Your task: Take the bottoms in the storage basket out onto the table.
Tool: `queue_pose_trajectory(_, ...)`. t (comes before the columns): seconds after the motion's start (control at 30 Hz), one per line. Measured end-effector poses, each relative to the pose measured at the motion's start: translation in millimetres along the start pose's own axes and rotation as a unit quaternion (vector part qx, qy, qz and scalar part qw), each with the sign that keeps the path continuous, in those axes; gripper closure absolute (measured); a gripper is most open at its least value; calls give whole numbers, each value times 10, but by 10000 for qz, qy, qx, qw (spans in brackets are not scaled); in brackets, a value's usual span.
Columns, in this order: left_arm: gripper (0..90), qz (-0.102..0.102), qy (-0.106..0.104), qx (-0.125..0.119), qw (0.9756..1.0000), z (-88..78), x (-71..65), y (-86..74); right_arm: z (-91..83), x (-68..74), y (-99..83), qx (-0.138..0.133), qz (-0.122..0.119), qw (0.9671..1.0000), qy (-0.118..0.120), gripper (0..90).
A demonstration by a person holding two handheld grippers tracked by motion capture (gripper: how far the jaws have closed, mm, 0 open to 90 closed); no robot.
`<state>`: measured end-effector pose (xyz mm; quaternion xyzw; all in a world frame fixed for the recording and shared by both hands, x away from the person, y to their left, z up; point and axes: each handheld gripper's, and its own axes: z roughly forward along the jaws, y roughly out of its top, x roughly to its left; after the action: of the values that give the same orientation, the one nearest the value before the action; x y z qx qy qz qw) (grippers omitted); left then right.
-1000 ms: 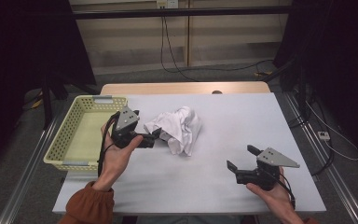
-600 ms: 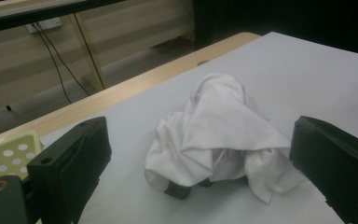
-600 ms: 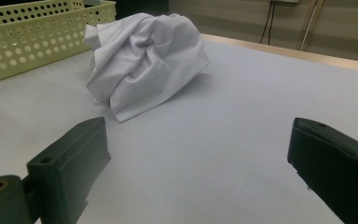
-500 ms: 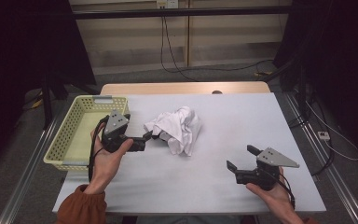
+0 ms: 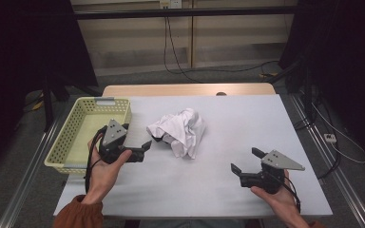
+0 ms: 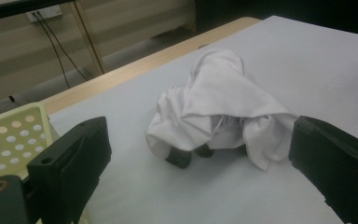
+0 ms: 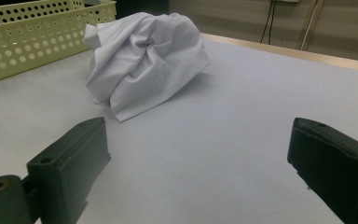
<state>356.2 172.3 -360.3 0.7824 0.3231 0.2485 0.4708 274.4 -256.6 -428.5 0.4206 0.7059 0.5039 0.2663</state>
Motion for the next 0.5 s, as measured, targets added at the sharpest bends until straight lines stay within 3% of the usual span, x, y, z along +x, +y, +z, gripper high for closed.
queue_pose_trajectory(0.5, 54, 8, -44, 262, 9996, -54, -92, -256, 7, 3, -1, 10, -13, 10000, 3, 52)
